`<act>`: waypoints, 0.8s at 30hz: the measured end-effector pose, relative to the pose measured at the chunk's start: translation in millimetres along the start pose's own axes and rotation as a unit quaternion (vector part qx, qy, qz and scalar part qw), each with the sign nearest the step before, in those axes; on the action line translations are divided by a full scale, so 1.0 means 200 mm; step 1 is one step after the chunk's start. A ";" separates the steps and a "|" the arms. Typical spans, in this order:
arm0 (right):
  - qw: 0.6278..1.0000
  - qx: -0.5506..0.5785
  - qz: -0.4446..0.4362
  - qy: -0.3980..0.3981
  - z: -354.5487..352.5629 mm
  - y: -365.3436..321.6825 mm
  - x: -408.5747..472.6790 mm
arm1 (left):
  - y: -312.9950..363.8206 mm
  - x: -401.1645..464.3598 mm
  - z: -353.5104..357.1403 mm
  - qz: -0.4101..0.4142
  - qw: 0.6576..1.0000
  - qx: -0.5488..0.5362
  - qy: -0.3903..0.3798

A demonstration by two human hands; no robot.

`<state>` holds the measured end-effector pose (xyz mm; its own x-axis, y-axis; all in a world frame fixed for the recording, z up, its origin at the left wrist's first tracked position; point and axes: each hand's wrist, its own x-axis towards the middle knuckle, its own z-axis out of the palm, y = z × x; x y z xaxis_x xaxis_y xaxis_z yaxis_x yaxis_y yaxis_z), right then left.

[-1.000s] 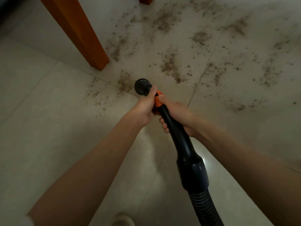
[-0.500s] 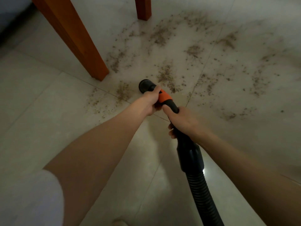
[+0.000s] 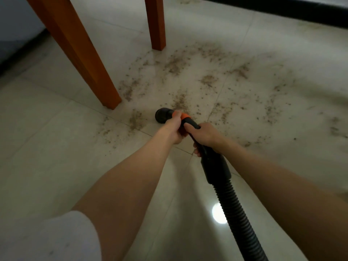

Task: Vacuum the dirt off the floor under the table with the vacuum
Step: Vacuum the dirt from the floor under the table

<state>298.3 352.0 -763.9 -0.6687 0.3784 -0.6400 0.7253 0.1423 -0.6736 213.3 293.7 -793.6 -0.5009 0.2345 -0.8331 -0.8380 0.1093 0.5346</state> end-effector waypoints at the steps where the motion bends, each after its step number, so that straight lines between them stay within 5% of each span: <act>1: 1.000 0.001 0.003 -0.004 -0.01 0.00 0.00 | 0.00 -0.01 0.00 -0.003 1.000 -0.002 -0.011; 7: 0.999 0.027 0.032 -0.019 0.03 0.04 -0.06 | -0.03 -0.02 -0.03 -0.005 0.999 0.002 -0.032; 13: 0.983 -0.170 -0.012 0.063 0.06 0.08 -0.10 | -0.05 -0.01 -0.01 -0.004 0.999 0.011 -0.044; 24: 0.999 -0.026 0.004 0.028 0.01 0.01 -0.03 | -0.02 -0.06 -0.04 0.024 0.997 -0.052 -0.059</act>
<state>303.6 347.2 -762.0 -0.6535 0.4298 -0.6230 0.7392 0.1857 -0.6473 221.3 283.4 -787.8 -0.5166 0.3505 -0.7812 -0.8347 -0.0030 0.5506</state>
